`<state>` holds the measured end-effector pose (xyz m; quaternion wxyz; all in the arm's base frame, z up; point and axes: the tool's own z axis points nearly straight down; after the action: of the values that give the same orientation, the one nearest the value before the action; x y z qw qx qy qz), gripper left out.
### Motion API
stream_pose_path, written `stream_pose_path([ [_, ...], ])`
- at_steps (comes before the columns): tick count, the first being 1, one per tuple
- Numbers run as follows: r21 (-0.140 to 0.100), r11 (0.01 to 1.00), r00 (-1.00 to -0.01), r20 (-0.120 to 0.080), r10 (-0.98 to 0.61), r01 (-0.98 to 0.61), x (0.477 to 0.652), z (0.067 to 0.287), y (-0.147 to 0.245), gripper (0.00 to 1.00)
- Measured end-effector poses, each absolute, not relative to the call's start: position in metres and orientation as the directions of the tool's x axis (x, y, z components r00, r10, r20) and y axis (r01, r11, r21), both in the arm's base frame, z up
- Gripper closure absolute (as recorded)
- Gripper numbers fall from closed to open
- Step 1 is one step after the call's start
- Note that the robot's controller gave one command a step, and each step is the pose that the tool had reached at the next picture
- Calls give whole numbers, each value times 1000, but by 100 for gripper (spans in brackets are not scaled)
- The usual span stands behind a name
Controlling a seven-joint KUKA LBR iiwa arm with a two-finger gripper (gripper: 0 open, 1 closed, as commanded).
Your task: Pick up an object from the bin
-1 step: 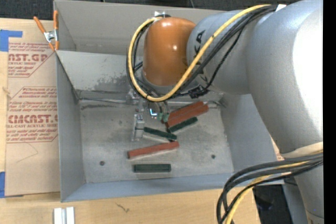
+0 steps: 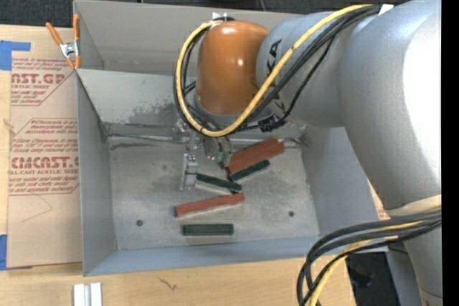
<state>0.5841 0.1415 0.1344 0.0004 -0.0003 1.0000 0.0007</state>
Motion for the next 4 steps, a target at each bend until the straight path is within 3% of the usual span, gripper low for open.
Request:
stream_pose_path([
  [1, 2, 1000, -1000, -4, 9, 9, 575, 95, 98, 0],
  [2, 2, 996, -996, -1, 91, 91, 573, 70, 119, 100],
  [3, 2, 996, -996, -1, 91, 91, 573, 70, 119, 100],
  [4, 2, 995, -995, -4, 99, 99, 582, 151, 105, 0],
])
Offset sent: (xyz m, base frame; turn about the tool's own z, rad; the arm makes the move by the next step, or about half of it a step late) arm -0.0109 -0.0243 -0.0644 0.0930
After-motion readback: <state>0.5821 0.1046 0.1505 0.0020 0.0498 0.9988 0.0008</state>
